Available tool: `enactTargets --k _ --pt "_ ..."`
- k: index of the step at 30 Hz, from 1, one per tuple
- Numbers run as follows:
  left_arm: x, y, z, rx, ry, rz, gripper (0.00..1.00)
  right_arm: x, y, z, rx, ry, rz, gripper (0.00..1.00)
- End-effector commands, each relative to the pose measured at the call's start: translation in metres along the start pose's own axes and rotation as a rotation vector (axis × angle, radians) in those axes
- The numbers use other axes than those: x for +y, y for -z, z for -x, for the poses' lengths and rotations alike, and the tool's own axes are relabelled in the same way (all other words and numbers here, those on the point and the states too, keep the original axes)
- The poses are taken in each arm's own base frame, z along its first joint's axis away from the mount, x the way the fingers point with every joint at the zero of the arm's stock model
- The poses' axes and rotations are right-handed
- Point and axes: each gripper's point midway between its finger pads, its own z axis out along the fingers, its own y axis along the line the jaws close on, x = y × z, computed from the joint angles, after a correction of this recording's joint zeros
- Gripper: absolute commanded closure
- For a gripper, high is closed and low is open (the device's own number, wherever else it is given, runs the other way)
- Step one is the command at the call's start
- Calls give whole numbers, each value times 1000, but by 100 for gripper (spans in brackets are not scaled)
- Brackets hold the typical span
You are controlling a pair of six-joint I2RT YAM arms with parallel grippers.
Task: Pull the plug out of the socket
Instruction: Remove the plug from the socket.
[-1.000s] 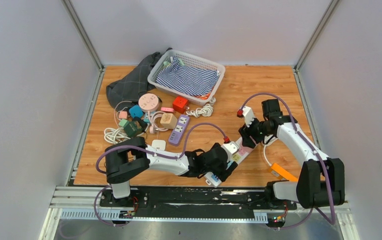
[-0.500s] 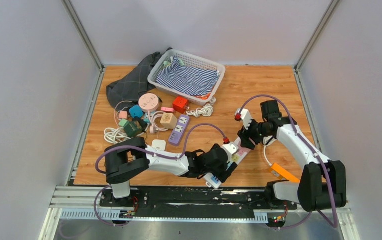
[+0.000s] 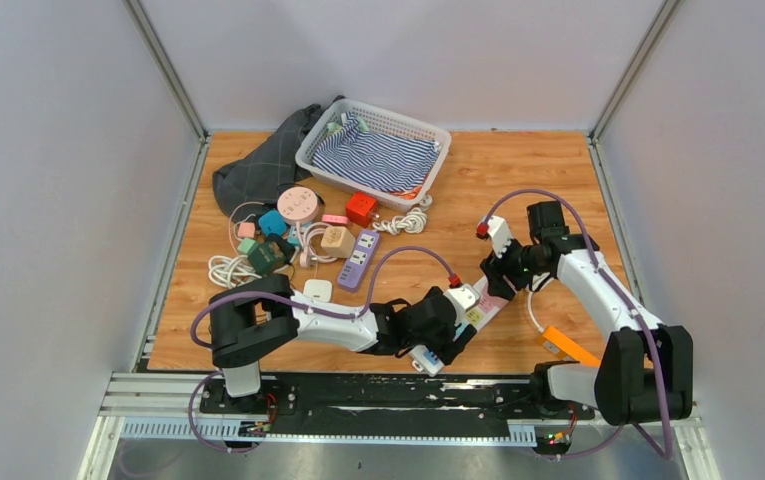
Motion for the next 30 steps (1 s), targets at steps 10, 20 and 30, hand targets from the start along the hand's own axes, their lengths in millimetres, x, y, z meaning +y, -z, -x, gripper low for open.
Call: enactTargets --k 10,20,30 --pt "14 0 -19 52 -40 36 100 48 -1 3 -74 33 240 100" --pt "14 -1 -19 53 -40 37 100 84 3 11 -119 144 378 100" --pt "14 -1 -19 54 -40 38 100 -1 10 -9 45 -3 -20 100"
